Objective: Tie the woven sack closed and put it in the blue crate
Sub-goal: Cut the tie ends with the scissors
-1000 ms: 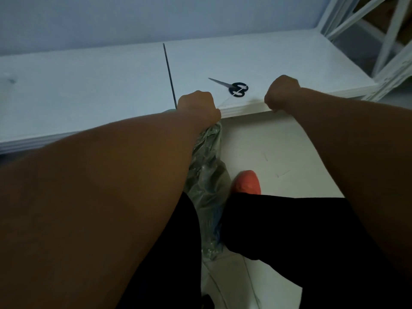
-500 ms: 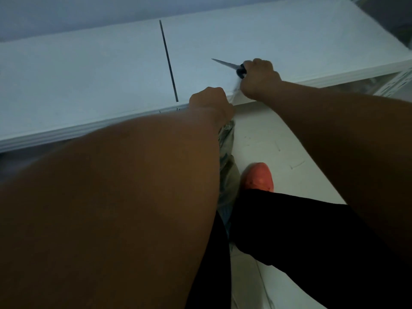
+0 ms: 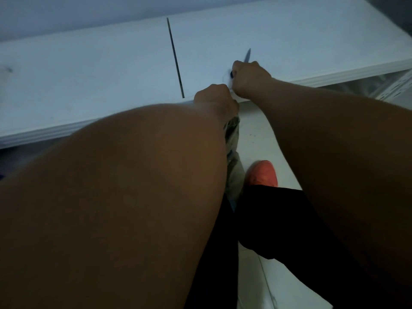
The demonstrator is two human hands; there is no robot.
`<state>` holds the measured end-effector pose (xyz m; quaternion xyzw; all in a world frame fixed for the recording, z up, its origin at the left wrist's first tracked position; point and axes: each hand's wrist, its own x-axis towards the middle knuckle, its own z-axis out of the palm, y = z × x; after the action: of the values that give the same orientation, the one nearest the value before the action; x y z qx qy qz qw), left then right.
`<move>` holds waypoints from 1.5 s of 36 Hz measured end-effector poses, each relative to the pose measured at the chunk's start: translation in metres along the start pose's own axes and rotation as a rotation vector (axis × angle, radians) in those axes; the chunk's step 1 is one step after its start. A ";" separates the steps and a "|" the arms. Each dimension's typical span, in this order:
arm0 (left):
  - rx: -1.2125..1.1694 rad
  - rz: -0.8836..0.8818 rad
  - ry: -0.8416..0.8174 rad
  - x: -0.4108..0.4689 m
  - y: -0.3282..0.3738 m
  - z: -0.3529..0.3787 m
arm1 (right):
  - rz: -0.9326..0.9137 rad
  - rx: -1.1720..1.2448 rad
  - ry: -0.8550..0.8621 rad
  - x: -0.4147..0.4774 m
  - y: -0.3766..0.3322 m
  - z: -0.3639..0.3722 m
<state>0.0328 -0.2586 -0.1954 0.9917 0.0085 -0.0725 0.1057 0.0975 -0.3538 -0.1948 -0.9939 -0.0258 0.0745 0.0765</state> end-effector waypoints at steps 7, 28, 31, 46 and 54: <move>-0.030 0.004 0.027 -0.011 -0.010 -0.021 | 0.006 0.034 -0.108 -0.011 -0.027 -0.012; 0.084 -0.233 0.232 -0.119 -0.131 -0.147 | 0.176 1.504 -0.540 -0.105 -0.132 -0.072; 0.054 -0.280 0.244 -0.149 -0.157 -0.156 | 0.117 1.553 -0.489 -0.131 -0.160 -0.078; 0.119 -0.274 0.272 -0.227 -0.207 -0.150 | -0.010 1.240 -0.392 -0.223 -0.216 -0.102; 0.037 -0.254 0.288 -0.235 -0.199 -0.164 | -0.008 1.216 -0.260 -0.236 -0.202 -0.109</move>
<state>-0.1828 -0.0297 -0.0444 0.9846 0.1472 0.0573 0.0751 -0.1271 -0.1853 -0.0231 -0.7553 0.0085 0.1960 0.6254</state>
